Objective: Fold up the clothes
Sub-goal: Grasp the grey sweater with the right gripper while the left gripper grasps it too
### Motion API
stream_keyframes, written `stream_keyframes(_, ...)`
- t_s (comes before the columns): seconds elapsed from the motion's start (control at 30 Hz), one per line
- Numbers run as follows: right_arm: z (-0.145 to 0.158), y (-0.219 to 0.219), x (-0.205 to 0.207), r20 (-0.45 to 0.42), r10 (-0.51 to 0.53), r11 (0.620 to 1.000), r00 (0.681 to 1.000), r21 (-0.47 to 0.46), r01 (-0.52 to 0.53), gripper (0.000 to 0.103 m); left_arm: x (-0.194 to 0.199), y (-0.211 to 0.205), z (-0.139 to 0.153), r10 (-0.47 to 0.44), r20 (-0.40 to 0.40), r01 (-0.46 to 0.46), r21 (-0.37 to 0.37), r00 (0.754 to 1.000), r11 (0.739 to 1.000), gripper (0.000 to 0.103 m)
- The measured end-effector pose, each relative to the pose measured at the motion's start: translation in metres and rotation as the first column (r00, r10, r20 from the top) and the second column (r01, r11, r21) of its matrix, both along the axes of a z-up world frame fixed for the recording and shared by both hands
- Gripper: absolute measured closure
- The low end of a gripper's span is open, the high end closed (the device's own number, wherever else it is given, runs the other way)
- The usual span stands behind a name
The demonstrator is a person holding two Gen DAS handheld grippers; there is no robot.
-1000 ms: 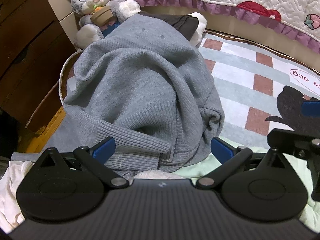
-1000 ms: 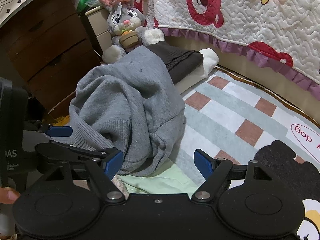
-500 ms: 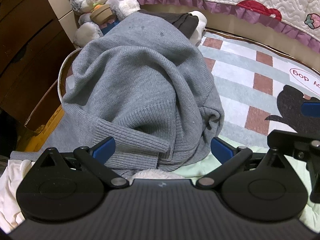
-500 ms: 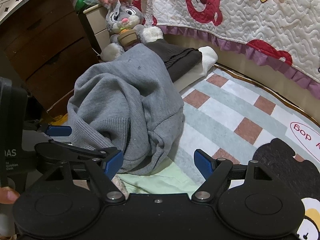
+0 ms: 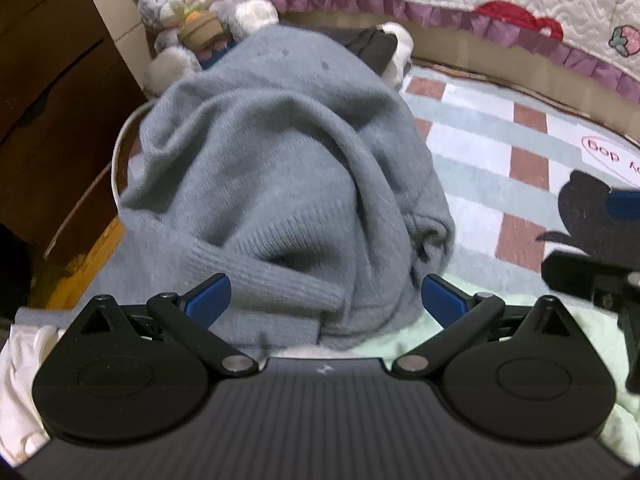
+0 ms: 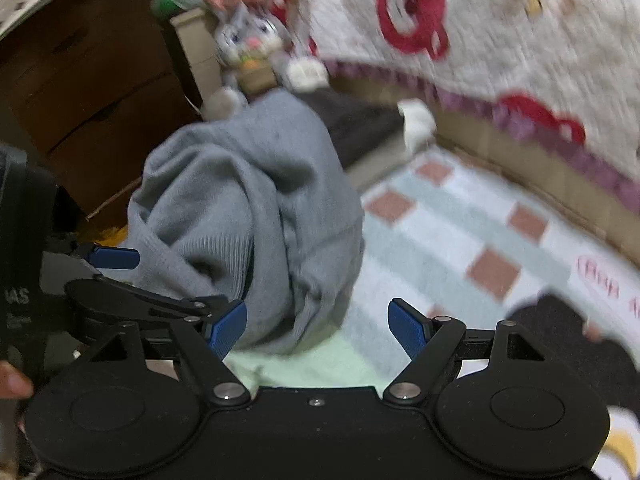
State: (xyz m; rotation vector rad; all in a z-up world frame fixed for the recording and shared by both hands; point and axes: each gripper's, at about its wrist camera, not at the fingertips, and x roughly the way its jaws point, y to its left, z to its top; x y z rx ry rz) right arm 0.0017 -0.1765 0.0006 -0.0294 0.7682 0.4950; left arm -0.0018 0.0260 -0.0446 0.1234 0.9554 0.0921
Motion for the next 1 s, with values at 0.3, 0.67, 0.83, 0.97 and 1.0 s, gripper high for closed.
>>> stream_keyframes(0.3,-0.045,0.038,0.016,0.153,0.160,0.987,0.975,-0.038,-0.156,0.021,0.014,0.100,-0.012,0.192,0.076,-0.189,-0.048,0.979,0.981,0.015)
stream_keyframes(0.67,-0.094,0.064,0.069,-0.041,0.139,0.986,0.989,0.100,-0.134,0.020,0.044,0.152,-0.025,0.193,0.173,-0.174,-0.122,0.966,0.977,0.003)
stream_keyframes(0.83,-0.113,0.069,0.094,-0.082,0.055,0.981,0.995,0.188,-0.039,0.008,0.070,0.165,-0.046,0.302,0.145,-0.298,-0.051,0.942,0.953,0.000)
stream_keyframes(0.97,-0.126,0.075,0.096,-0.076,0.012,0.986,0.997,0.169,0.001,0.014,0.069,0.186,-0.065,0.425,0.066,-0.407,-0.185,0.903,0.894,0.000)
stream_keyframes(1.0,-0.124,0.078,0.091,-0.048,0.032,0.987,0.998,0.158,-0.024,0.036,0.066,0.191,-0.073,0.451,0.046,-0.424,-0.267,0.891,0.865,0.000)
